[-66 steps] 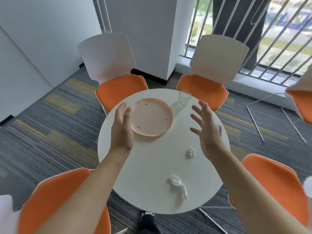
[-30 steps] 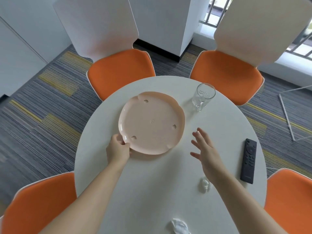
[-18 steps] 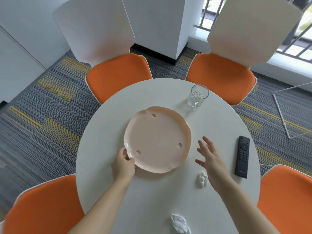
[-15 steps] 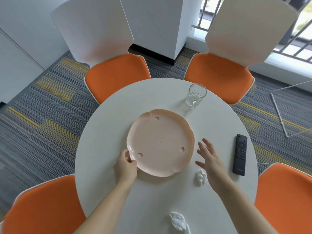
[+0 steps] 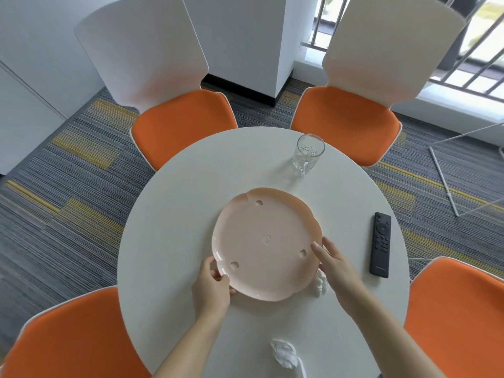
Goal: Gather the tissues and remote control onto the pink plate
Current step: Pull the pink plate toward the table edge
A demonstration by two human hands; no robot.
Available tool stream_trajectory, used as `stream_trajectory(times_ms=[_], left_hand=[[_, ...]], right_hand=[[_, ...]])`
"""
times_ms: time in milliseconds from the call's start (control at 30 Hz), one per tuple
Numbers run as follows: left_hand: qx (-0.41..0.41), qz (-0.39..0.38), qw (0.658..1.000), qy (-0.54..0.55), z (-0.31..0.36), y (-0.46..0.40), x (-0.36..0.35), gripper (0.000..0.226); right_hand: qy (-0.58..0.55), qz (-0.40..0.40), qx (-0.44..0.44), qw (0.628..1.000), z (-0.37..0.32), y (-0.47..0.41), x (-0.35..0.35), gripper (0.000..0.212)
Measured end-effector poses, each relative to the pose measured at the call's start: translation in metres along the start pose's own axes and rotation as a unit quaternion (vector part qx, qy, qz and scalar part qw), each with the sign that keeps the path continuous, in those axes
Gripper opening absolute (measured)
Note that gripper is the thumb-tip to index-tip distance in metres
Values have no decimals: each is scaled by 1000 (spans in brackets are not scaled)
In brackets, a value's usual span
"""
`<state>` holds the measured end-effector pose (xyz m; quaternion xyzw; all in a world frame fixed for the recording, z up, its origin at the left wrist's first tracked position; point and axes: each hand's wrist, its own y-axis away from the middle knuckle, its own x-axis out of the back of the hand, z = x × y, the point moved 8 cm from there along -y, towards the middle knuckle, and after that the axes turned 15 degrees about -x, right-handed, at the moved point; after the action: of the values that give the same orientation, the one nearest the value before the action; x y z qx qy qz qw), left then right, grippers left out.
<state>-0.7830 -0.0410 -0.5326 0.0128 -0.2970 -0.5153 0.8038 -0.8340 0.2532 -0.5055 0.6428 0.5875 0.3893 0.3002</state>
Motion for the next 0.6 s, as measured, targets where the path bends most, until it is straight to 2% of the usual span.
stream_trajectory(times_ms=[300,400,500,600], left_hand=[[1,1,1000,-1,1,3,1,39],[-6,-2,1000,-10,1,4,0,41],[-6,-1,1000,-10,0,3,0,40],[12,7,1000,6,-2,7,3,41]], right_hand=[[-6,4,-1,1000,1,-2,-1,71],[-6,0,16,1000,-3,0,-2,59],[-10,0,14,1000,-3,-1,-1,61],[-42,-7,20,999,-5,2,2,41]])
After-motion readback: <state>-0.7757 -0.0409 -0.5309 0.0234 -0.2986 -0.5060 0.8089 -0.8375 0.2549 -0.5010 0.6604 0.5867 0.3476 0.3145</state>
